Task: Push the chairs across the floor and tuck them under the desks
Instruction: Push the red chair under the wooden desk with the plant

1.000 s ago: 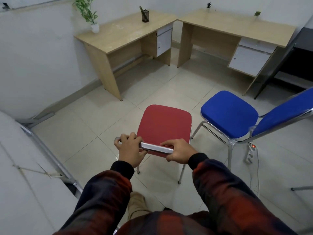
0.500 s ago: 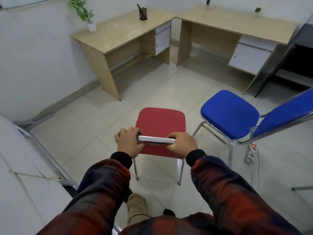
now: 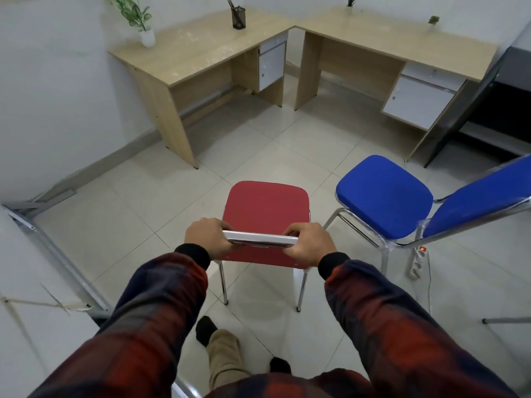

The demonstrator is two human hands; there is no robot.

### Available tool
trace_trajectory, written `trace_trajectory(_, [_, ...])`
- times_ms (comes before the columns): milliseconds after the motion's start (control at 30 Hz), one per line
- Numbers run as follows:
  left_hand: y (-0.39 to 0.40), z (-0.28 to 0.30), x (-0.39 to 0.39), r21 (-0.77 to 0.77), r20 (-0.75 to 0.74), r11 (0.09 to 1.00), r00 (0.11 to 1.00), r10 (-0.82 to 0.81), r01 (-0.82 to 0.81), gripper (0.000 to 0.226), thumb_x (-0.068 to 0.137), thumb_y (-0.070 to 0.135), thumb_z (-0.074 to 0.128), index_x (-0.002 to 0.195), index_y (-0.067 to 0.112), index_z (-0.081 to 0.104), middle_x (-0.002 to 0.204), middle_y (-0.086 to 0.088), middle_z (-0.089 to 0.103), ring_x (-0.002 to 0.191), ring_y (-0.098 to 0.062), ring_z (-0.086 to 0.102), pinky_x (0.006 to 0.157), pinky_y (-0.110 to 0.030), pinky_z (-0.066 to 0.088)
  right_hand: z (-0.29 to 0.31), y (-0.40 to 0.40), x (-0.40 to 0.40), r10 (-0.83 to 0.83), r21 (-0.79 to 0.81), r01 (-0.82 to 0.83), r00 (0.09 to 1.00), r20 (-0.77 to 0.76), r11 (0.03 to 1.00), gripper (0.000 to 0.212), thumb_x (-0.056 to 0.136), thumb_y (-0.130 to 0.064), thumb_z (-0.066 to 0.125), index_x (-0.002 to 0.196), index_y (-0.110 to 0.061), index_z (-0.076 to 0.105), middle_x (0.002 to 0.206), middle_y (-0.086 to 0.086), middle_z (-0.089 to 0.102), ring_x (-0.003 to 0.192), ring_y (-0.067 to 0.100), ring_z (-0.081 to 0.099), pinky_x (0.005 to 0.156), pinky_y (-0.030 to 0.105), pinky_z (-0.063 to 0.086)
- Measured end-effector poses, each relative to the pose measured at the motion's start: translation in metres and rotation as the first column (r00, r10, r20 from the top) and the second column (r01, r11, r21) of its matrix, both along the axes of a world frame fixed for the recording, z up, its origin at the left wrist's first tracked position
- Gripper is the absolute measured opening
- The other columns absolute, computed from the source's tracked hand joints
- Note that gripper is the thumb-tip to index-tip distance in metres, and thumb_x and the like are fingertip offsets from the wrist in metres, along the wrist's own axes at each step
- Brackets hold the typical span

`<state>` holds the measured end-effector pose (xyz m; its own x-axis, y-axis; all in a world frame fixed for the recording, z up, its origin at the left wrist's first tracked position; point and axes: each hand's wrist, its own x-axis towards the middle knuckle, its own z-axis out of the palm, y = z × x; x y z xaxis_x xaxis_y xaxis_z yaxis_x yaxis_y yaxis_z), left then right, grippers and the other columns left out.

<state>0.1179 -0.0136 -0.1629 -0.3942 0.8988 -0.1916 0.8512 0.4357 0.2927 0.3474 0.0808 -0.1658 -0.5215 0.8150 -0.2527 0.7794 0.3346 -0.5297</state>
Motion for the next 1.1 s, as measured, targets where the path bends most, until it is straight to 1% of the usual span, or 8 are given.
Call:
trace_trajectory(100, [0.006,0.001,0.016,0.015,-0.015,1.000,1.000,0.009,-0.009,0.036,0.072,0.056,0.067,0.094,0.029,0.074,0.079,0.011,0.070,0.071,-0.014,0.063,0.067,-0.028,0.056,0.002,0.013,0.010,0.016,-0.009,-0.016,1.000,0.017,1.000,0.021,0.064,-0.033,0.072,0.086,-0.033,0.071,0.080,-0.014,0.070,0.075,0.010,0.066,0.073,0.034,0.059])
trace_trajectory(267, [0.008,0.000,0.026,0.041,-0.049,0.999,0.999,0.014,-0.012,0.038,0.074,0.059,0.066,0.088,0.025,0.072,0.083,0.006,0.069,0.076,-0.018,0.061,0.069,-0.032,0.053,0.006,0.020,0.015,0.041,-0.028,-0.040,0.998,0.052,0.999,0.019,0.067,-0.034,0.072,0.086,-0.034,0.068,0.081,-0.013,0.068,0.076,0.012,0.065,0.071,0.033,0.057])
trace_trajectory(433, [0.011,0.001,0.022,0.015,-0.040,1.000,0.999,-0.012,0.013,0.034,0.077,0.055,0.069,0.097,0.028,0.072,0.094,0.008,0.069,0.085,-0.017,0.061,0.073,-0.031,0.053,0.002,0.010,0.009,0.054,0.106,-0.075,0.981,0.188,0.992,0.020,0.077,-0.036,0.066,0.093,-0.025,0.068,0.086,-0.004,0.068,0.082,0.021,0.063,0.075,0.035,0.055])
trace_trajectory(533, [0.011,0.004,0.018,-0.017,-0.009,0.999,0.999,-0.045,0.045,0.038,0.075,0.058,0.070,0.101,0.030,0.073,0.093,0.010,0.071,0.083,-0.016,0.063,0.074,-0.032,0.056,-0.001,0.001,-0.002,0.094,0.200,-0.151,0.959,0.267,0.968,0.028,0.074,-0.049,0.061,0.084,-0.024,0.056,0.079,-0.003,0.063,0.076,0.023,0.061,0.072,0.036,0.054])
trace_trajectory(700, [0.013,0.007,0.015,-0.058,0.032,0.998,0.999,-0.029,0.030,0.037,0.072,0.059,0.070,0.101,0.036,0.074,0.086,0.012,0.072,0.076,-0.013,0.064,0.072,-0.030,0.057,0.003,0.011,-0.010,0.108,0.208,-0.176,0.947,0.301,0.962,0.027,0.078,-0.045,0.059,0.097,-0.029,0.071,0.082,-0.004,0.069,0.075,0.023,0.062,0.066,0.029,0.049])
trace_trajectory(933, [0.024,0.003,0.040,-0.012,0.043,0.999,0.998,0.048,-0.048,0.042,0.070,0.061,0.071,0.101,0.032,0.073,0.088,0.011,0.071,0.077,-0.013,0.064,0.071,-0.028,0.056,0.010,0.032,0.011,0.154,0.171,-0.208,0.946,0.284,0.963,0.010,0.078,-0.040,0.060,0.080,-0.032,0.065,0.072,-0.009,0.063,0.073,0.020,0.060,0.064,0.027,0.039])
trace_trajectory(1000, [0.029,0.002,0.048,-0.011,0.043,0.999,0.998,0.049,-0.048,0.041,0.071,0.060,0.071,0.101,0.032,0.073,0.087,0.011,0.071,0.076,-0.013,0.063,0.071,-0.028,0.056,0.009,0.037,0.016,0.130,0.196,-0.187,0.953,0.274,0.963,0.020,0.078,-0.043,0.061,0.091,-0.032,0.071,0.084,-0.011,0.067,0.083,0.018,0.062,0.070,0.029,0.043])
trace_trajectory(1100, [0.031,0.000,0.048,-0.037,0.046,0.998,0.998,0.042,-0.040,0.041,0.073,0.058,0.070,0.104,0.031,0.072,0.089,0.010,0.071,0.076,-0.013,0.064,0.072,-0.030,0.057,0.005,0.036,0.017,0.093,0.258,-0.159,0.963,0.252,0.953,0.043,0.074,-0.049,0.064,0.115,-0.038,0.068,0.125,-0.011,0.064,0.118,0.019,0.056,0.102,0.045,0.042])
